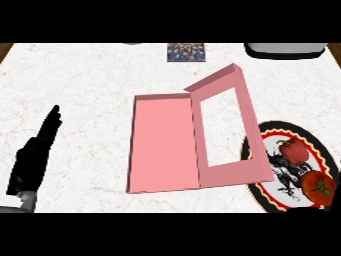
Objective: Pick the tomato from the plate and place it in the cardboard box
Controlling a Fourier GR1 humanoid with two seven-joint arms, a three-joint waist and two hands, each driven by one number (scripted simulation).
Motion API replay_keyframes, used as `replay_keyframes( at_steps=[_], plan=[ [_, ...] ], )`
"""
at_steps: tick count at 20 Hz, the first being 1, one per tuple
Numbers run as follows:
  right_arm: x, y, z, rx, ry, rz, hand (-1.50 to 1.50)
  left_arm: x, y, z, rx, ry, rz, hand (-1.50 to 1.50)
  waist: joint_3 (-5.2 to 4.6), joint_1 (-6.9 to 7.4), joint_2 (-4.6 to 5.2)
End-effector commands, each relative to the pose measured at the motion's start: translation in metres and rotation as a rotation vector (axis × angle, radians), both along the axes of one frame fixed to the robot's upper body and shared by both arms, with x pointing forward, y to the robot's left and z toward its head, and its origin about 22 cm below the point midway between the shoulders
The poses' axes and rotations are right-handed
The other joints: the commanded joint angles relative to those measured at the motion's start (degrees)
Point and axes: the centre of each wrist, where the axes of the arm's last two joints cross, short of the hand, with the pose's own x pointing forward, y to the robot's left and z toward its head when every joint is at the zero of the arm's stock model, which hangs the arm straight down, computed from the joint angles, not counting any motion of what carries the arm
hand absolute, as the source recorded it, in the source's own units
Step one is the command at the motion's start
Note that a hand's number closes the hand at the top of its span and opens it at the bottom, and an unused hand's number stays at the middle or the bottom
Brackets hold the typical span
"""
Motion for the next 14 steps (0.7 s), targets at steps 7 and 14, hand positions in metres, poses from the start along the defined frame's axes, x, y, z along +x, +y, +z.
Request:
replay_keyframes(
  at_steps=[7, 14],
  plan=[
    [-0.007, -0.004, -0.01, 0.008, 0.008, -0.043, -1.5, -0.009, 0.007, -0.004, -0.002, 0.012, 0.012, 0.0, 0.0, -0.04, -0.03],
    [0.026, -0.016, -0.015, 0.009, 0.053, -0.03, -1.5, -0.004, -0.003, -0.009, -0.001, 0.003, -0.003, 0.0, 0.0, 0.12, 0.01]
  ],
)
